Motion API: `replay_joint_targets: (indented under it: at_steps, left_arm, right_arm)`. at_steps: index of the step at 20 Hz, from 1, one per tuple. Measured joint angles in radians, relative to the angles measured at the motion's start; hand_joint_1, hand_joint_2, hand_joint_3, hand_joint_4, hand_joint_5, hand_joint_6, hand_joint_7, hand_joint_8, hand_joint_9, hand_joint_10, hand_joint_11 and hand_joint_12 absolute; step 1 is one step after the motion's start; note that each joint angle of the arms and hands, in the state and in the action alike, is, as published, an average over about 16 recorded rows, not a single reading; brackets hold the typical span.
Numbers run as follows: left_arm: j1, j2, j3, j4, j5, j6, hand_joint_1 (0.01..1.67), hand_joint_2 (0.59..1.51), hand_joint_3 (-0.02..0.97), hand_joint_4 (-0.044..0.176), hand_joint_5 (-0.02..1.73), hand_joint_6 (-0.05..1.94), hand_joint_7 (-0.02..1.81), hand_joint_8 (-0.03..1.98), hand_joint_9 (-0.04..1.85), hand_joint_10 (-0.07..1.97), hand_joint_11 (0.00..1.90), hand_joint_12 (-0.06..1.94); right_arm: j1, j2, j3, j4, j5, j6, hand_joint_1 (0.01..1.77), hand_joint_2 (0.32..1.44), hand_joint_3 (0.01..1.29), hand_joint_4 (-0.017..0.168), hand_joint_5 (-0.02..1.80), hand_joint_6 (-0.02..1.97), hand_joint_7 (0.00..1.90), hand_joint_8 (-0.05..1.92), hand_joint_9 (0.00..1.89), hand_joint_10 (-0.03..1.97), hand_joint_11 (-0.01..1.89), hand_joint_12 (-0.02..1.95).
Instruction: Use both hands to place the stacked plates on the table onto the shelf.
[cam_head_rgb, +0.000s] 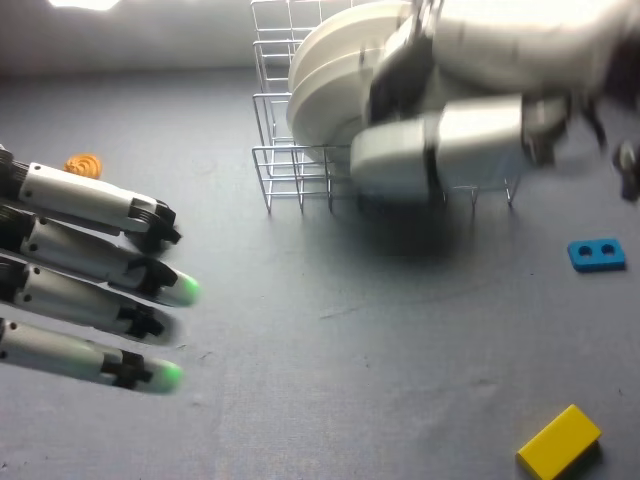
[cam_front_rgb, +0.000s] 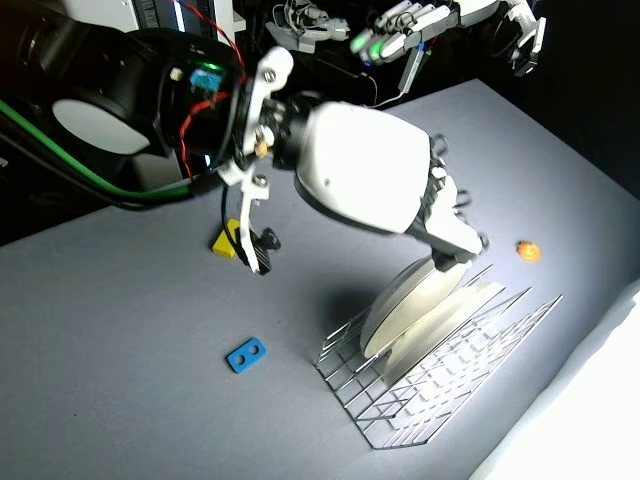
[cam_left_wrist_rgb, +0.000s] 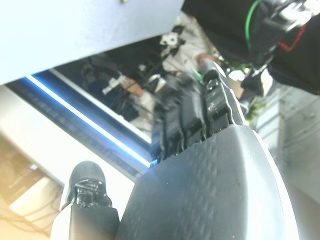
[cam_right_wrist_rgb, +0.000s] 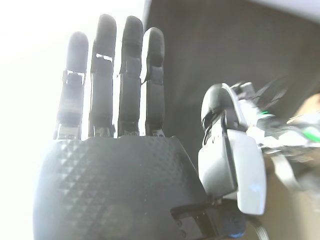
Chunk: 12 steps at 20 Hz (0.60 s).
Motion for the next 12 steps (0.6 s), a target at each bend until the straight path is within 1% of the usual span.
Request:
replay_joint_targets:
  at_steps: [2, 4, 5, 7, 10, 11, 12]
  left_arm:
    - [-0.002, -0.001, 0.000, -0.001, 0.003, 0.000, 0.10, 1.181, 0.017, 0.048, 0.73, 0.81, 0.81, 0.93, 0.75, 0.92, 0.60, 1.16]
    - [-0.003, -0.002, 0.000, -0.002, 0.005, 0.000, 0.18, 1.204, 0.017, 0.068, 0.91, 1.04, 1.01, 1.17, 0.96, 1.16, 0.82, 1.40]
    - [-0.003, -0.002, 0.000, -0.002, 0.006, 0.000, 0.22, 1.213, 0.017, 0.079, 1.01, 1.16, 1.11, 1.29, 1.07, 1.28, 0.93, 1.52]
    - [-0.004, -0.003, 0.000, -0.002, 0.008, 0.000, 0.26, 1.222, 0.017, 0.092, 1.14, 1.34, 1.25, 1.50, 1.21, 1.48, 1.08, 1.72]
    - [-0.004, -0.003, 0.000, -0.003, 0.009, 0.000, 0.33, 1.222, 0.017, 0.115, 1.31, 1.65, 1.42, 1.82, 1.40, 1.81, 1.33, 1.90]
    - [-0.004, -0.003, 0.000, -0.003, 0.009, 0.000, 0.36, 1.224, 0.017, 0.125, 1.37, 1.73, 1.49, 1.89, 1.48, 1.87, 1.43, 1.92]
    - [-0.004, -0.004, 0.000, -0.003, 0.009, 0.000, 0.39, 1.229, 0.017, 0.138, 1.43, 1.78, 1.55, 1.92, 1.56, 1.88, 1.52, 1.92]
  right_arm:
    - [-0.021, 0.035, -0.048, -0.055, 0.004, -0.002, 0.23, 1.17, 0.01, 0.009, 0.93, 0.94, 1.03, 0.90, 0.90, 1.21, 0.68, 1.66]
    - [-0.043, 0.072, -0.095, -0.102, 0.009, -0.005, 0.20, 1.18, 0.01, 0.024, 1.04, 1.17, 1.14, 1.13, 1.04, 1.38, 0.90, 1.72]
    - [-0.054, 0.089, -0.118, -0.120, 0.012, -0.006, 0.21, 1.19, 0.01, 0.031, 1.10, 1.28, 1.19, 1.25, 1.11, 1.46, 1.00, 1.75]
    - [-0.070, 0.112, -0.149, -0.142, 0.014, -0.007, 0.22, 1.19, 0.01, 0.039, 1.16, 1.47, 1.26, 1.45, 1.20, 1.61, 1.14, 1.81]
    - [-0.087, 0.143, -0.188, -0.157, 0.018, -0.011, 0.26, 1.18, 0.01, 0.050, 1.26, 1.79, 1.35, 1.78, 1.34, 1.87, 1.36, 1.90]
    - [-0.092, 0.154, -0.200, -0.161, 0.020, -0.012, 0.28, 1.19, 0.01, 0.055, 1.31, 1.86, 1.38, 1.84, 1.39, 1.91, 1.43, 1.91]
    - [-0.098, 0.164, -0.211, -0.165, 0.022, -0.012, 0.30, 1.20, 0.01, 0.061, 1.36, 1.89, 1.43, 1.87, 1.44, 1.91, 1.51, 1.90]
